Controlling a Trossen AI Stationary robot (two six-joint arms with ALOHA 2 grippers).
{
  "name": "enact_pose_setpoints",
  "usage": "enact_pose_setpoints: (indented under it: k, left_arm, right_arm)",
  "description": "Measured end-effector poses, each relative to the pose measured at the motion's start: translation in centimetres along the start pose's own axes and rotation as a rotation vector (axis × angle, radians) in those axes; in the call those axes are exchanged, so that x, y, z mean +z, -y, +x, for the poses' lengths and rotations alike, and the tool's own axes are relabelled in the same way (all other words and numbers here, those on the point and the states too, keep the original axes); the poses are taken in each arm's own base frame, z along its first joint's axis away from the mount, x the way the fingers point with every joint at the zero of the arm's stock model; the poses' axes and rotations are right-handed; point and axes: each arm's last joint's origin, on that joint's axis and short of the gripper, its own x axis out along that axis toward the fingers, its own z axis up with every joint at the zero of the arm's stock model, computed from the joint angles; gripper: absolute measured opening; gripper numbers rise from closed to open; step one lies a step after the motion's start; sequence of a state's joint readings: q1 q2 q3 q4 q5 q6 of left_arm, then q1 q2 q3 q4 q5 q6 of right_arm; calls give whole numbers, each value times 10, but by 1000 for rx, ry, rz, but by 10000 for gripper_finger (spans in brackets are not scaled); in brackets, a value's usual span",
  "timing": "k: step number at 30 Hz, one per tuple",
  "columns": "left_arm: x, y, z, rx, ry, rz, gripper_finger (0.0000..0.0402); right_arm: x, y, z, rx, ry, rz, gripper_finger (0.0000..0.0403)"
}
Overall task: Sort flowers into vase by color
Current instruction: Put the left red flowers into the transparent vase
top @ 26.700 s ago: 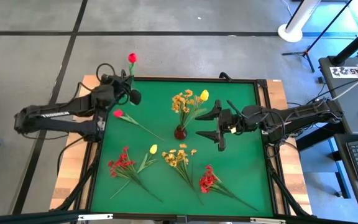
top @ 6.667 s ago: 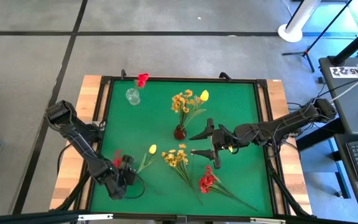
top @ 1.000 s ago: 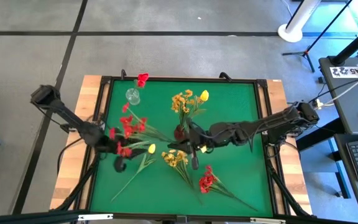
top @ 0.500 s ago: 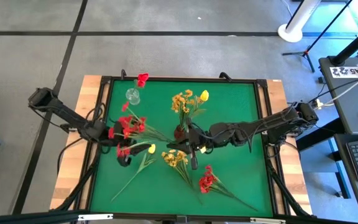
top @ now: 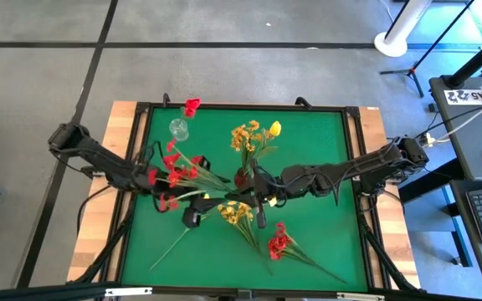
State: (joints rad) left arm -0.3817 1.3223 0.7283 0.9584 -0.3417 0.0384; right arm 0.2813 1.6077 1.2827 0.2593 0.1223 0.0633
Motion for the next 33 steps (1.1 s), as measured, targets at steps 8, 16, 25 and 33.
enact_pose_setpoints:
  k: [8,16,25,33]
  left_arm:
    - [-1,-1,2,59,-3,44,175]
    - [-1,5,0,114,-13,36,15]
    - [-4,20,-10,267,-92,197,5]
    - [0,38,-29,512,-238,412,4]
  right_arm:
    - [-3,0,0,-2,-32,3,3]
    - [-3,1,0,-10,-33,5,8]
    - [-10,2,-1,-32,-102,-4,129]
    - [-7,4,-10,-52,-150,21,213]
